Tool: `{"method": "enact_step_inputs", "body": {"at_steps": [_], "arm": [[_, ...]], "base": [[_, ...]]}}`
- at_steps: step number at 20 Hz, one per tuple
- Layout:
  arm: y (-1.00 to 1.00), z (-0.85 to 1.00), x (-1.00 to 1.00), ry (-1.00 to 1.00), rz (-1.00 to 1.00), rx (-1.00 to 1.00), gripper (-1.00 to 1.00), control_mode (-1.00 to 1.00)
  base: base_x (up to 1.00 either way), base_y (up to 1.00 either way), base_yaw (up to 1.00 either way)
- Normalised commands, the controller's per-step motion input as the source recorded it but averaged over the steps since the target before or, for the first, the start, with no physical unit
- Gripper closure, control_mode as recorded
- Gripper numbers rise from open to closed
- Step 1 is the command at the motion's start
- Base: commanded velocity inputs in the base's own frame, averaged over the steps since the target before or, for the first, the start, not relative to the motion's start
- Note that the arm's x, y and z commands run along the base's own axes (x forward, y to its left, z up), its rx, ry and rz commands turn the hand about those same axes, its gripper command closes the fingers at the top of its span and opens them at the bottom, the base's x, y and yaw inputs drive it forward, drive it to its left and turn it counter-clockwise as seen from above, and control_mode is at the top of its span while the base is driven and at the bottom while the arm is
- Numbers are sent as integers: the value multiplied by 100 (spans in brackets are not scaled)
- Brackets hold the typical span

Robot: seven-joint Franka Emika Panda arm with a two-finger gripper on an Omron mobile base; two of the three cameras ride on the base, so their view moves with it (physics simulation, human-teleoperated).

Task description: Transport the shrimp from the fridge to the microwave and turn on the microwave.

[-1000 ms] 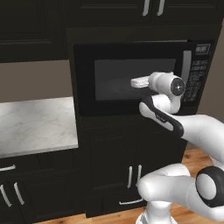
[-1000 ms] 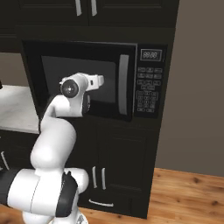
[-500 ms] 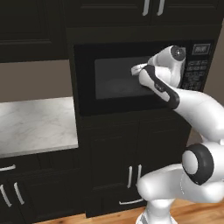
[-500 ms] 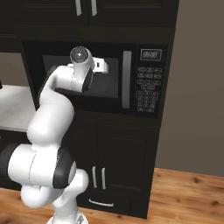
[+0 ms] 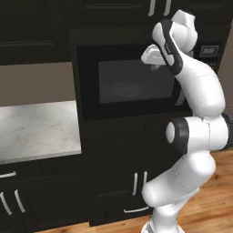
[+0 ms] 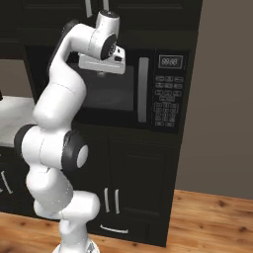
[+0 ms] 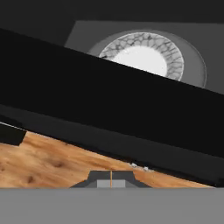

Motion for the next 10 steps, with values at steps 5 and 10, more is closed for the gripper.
{"method": "enact_step_inputs", "body": {"at_steps": [5,10], "arm": [[-58,-43,-95,-46,8,7,100,-100],[-53,-13,-100,-52,0,1,100,-100]], "base": [[0,0,0],[0,0,0]]}}
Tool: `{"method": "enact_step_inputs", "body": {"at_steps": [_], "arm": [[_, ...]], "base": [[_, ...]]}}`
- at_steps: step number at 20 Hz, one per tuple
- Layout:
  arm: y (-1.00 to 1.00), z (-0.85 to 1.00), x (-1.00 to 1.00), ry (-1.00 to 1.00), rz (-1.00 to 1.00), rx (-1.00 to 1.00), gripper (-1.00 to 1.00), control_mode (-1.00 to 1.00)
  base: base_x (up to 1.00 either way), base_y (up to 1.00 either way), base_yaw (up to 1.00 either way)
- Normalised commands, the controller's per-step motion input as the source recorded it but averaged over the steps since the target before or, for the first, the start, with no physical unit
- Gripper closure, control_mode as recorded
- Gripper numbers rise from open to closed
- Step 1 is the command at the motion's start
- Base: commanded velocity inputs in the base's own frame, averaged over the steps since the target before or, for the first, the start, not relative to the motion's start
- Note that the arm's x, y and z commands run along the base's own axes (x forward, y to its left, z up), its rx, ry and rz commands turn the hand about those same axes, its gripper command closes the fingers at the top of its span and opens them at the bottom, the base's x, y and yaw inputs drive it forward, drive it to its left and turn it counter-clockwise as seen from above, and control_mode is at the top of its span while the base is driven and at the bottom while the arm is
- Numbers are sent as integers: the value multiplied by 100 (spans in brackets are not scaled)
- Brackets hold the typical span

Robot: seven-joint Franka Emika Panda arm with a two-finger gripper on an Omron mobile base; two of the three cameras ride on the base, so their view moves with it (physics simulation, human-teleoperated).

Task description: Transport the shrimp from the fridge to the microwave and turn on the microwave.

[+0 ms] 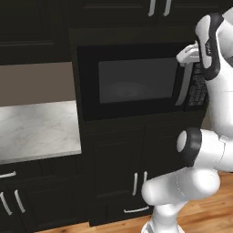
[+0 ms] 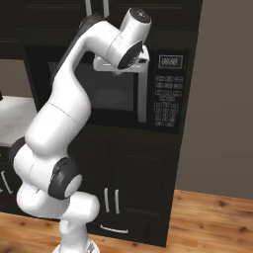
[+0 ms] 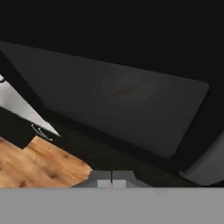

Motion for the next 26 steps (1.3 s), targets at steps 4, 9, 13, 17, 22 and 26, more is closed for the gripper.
{"method": "enact_step_inputs", "body": {"at_steps": [4,9,13,17,22,26], "arm": [[-39,0,-81,-41,0,0,100,-100],[-39,0,-65,-21,-1,0,100,-100],[-43,0,-64,-4,-2,0,100,-100],[-40,0,-57,0,0,1,100,-100],[-35,0,-39,0,-3,5,100,-100],[-30,0,-34,0,-3,8,100,-100]], "base": [[0,0,0],[0,0,0],[0,0,0],[0,0,0],[0,0,0],[0,0,0]]}}
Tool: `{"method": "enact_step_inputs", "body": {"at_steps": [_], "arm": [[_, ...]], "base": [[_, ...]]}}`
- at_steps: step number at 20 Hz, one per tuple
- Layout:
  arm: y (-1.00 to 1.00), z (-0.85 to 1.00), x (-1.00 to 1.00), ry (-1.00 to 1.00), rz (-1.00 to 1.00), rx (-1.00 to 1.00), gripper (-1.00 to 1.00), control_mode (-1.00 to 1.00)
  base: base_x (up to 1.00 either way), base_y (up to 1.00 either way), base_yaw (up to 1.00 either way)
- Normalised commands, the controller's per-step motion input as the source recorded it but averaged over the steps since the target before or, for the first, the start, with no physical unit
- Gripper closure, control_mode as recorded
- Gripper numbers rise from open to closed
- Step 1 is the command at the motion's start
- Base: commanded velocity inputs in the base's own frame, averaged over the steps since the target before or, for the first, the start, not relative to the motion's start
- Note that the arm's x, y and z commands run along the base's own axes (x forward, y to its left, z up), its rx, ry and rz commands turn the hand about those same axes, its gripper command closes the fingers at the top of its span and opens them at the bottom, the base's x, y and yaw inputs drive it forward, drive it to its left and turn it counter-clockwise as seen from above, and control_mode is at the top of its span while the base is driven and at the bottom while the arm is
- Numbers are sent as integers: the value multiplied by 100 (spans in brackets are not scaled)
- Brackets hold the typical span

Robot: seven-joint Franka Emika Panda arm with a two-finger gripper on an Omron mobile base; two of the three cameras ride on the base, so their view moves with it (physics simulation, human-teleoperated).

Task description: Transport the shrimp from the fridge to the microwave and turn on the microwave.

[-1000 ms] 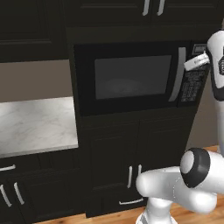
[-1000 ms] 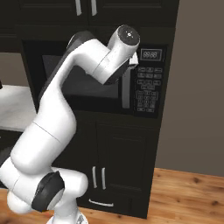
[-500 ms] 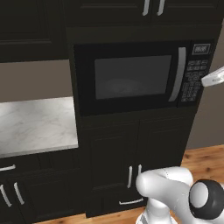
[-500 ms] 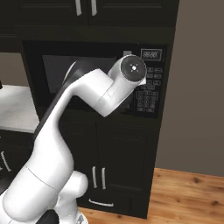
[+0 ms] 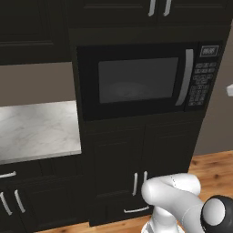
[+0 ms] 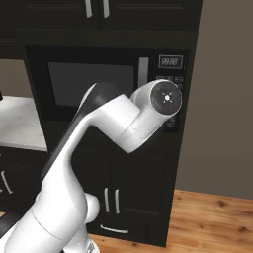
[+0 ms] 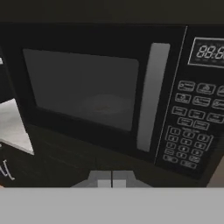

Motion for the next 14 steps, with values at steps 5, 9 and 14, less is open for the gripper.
{"method": "enact_step_inputs", "body": {"at_steps": [5,9,14], "arm": [[-20,0,-32,-2,-4,16,100,-100],[-14,0,-19,-2,-5,20,100,-100],[-13,0,0,0,-6,23,100,-100]], "base": [[0,0,0],[0,0,0],[0,0,0]]}}
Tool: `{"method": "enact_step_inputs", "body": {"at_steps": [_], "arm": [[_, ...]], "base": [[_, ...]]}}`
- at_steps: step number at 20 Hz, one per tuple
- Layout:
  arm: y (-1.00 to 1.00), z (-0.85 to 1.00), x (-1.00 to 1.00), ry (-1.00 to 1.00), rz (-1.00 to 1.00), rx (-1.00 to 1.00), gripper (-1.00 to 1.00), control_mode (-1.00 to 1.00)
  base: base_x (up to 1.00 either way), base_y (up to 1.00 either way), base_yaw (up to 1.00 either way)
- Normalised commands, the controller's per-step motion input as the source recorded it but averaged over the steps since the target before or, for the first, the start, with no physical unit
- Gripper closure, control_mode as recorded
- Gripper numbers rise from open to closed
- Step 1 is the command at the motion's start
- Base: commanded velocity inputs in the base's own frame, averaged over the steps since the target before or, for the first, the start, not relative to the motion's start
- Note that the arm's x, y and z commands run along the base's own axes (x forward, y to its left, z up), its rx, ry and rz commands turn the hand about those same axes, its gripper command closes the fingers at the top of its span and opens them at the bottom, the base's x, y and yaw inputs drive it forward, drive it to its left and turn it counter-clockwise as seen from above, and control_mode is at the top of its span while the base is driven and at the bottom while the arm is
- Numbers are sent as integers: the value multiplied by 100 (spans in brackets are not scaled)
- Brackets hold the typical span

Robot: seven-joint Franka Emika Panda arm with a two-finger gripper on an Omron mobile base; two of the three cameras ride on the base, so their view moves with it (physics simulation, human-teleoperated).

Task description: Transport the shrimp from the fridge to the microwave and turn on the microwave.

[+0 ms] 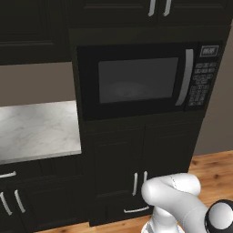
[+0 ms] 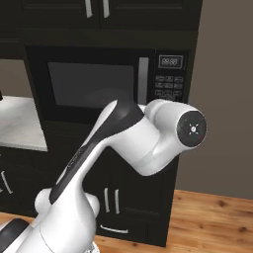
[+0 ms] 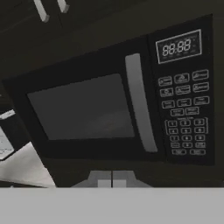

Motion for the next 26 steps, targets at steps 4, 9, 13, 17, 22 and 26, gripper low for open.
{"method": "enact_step_inputs", "body": {"at_steps": [4,9,13,17,22,26], "arm": [[-8,0,0,0,-3,24,100,-100],[-5,-3,-1,0,-4,24,100,-100],[-7,0,0,2,-3,24,100,-100],[-7,0,0,11,-2,19,100,-100],[-5,-1,0,20,0,13,100,-100],[0,-13,0,12,0,19,100,-100]], "base": [[0,0,0],[0,0,0],[0,0,0],[0,0,0],[0,0,0],[0,0,0]]}}
